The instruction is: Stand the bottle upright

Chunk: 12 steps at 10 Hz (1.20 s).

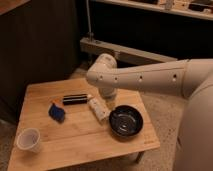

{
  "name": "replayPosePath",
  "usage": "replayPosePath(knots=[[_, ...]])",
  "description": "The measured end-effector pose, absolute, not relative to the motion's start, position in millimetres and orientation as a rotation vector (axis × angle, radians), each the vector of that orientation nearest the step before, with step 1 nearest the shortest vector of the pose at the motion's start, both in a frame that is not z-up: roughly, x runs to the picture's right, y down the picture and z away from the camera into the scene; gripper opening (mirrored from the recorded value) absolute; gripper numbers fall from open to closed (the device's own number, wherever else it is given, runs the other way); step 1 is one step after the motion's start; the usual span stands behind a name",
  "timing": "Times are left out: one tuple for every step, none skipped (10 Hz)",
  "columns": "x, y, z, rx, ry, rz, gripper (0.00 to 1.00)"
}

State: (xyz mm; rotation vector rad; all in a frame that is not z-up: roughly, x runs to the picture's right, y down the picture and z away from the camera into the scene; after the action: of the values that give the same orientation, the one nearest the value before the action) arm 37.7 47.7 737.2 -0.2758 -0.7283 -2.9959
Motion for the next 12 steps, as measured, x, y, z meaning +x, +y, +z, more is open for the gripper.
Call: replayPosePath(knots=[[49,38,744,-0.291,-0.693,-2.928,0.6],[62,25,753,-0.3,-0.646,-2.845,0.6],[79,11,763,-0.312,-0.587,-2.731,0.6],[90,1,768,-0.312,-0.522,-2.624,0.6],[97,-6,770,-0.279,-0.462,-2.559,0.6],[100,-11,769,-0.223,-0.41,-2.532,0.6],[103,-14,767,-0.144,-0.359,-2.521,0.6],[97,-18,765,-0.11,-0.348,-2.528,0.6],[88,-24,766,-0.103,-0.351,-2.54,0.6],[72,-32,770,-0.093,-0.369,-2.557,0.6],[59,-40,776,-0.08,-0.393,-2.567,0.6],[47,-50,780,-0.052,-0.415,-2.567,0.6]])
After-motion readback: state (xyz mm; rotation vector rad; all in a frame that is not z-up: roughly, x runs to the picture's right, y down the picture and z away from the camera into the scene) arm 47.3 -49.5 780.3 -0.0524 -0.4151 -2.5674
